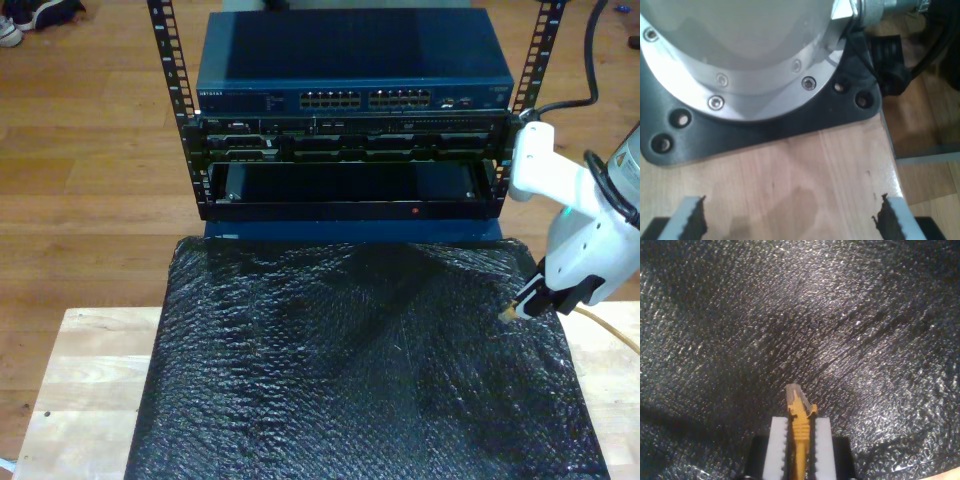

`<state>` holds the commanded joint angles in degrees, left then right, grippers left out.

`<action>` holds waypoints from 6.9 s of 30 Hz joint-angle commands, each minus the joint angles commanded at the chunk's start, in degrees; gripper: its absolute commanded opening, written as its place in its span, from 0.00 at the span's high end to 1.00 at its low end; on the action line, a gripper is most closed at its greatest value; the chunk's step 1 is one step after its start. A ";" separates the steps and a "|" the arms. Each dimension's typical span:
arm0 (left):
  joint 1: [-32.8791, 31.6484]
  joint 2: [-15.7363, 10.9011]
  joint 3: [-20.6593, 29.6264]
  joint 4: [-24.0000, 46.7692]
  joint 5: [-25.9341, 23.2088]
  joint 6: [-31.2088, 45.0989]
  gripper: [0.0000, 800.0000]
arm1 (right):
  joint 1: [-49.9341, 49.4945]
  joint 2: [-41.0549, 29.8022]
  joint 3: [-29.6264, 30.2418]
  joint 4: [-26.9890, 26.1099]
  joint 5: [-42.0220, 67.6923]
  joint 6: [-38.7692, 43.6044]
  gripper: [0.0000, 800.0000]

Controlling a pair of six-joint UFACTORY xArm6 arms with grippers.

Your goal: Grab the cable and plug it in

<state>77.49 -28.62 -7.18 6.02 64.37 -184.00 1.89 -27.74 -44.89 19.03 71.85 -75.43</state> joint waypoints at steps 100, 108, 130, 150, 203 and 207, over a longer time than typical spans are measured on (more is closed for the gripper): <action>0.00 0.09 0.00 0.00 0.00 0.00 0.00 | 7.91 15.12 14.42 -28.75 -77.45 -1.93 1.00; 0.00 0.09 0.00 0.00 0.00 0.00 0.00 | 7.74 15.91 15.30 -32.88 -80.44 -2.20 1.00; 0.00 0.09 0.00 0.00 0.00 0.00 0.00 | 7.91 23.21 4.04 -38.77 -80.26 -3.69 1.00; 0.00 0.09 0.00 0.00 0.00 0.00 0.00 | 8.00 24.00 8.88 -37.27 -101.45 -3.16 1.00; 0.00 0.09 0.00 0.00 0.00 0.00 0.00 | 12.31 53.10 -5.01 -16.62 -136.18 -10.02 1.00; 0.00 0.09 0.00 0.00 0.00 0.00 0.00 | 13.54 55.03 -6.68 -13.01 -139.69 -12.48 1.00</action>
<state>77.49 -28.53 -7.18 6.02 64.37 -184.00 15.43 27.30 -51.57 6.02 -67.85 -87.91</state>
